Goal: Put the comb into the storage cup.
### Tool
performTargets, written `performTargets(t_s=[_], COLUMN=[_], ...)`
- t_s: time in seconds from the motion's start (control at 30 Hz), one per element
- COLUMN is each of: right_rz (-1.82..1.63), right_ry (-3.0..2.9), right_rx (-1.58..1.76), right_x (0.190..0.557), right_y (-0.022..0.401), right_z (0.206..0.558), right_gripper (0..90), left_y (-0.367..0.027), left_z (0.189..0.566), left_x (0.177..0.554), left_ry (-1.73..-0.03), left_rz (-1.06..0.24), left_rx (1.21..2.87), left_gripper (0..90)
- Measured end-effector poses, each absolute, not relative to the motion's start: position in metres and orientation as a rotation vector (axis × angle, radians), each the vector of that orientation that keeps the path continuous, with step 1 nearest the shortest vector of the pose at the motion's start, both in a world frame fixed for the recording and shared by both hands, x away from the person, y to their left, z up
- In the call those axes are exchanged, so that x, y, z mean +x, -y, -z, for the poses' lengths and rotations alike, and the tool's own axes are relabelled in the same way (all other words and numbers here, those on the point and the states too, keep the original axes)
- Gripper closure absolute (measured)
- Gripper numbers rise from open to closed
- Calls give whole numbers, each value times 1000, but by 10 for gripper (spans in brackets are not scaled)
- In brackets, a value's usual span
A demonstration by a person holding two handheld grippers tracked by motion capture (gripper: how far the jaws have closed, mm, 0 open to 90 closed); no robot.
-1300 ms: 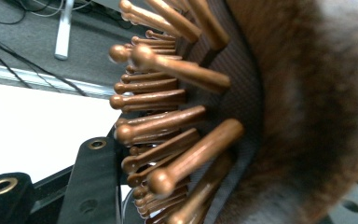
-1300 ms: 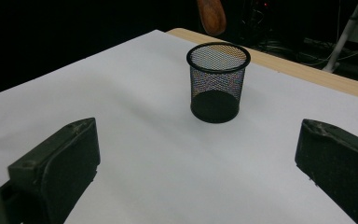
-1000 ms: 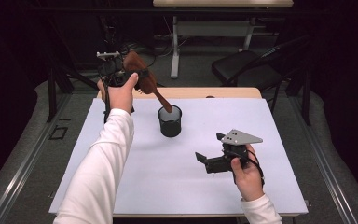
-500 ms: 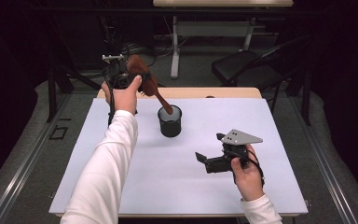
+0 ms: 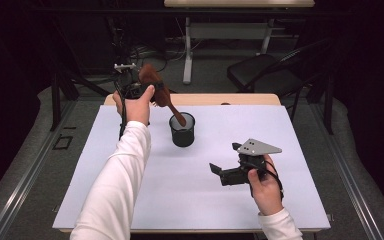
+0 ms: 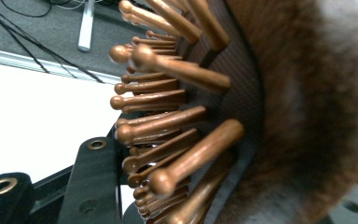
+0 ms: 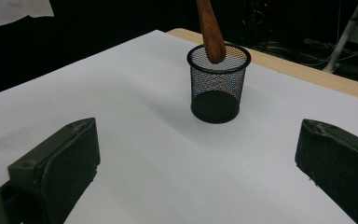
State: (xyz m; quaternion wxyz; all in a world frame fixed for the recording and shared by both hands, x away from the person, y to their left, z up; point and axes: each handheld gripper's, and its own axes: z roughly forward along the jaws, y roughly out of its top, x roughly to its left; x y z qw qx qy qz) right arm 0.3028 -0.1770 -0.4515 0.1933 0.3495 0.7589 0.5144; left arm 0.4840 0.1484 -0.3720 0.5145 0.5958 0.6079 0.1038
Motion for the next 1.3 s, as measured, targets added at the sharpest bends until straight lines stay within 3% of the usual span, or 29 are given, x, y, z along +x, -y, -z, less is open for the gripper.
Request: performTargets(t_s=[1.3], right_rz=[-1456], right_ry=[-2121], right_rx=[982], right_x=[302], right_y=[179], right_z=[450], right_gripper=[0], left_y=[-124], left_z=[406], left_x=[488], left_ry=[-1470], left_rz=[-279], left_rx=[1466], left_gripper=[492])
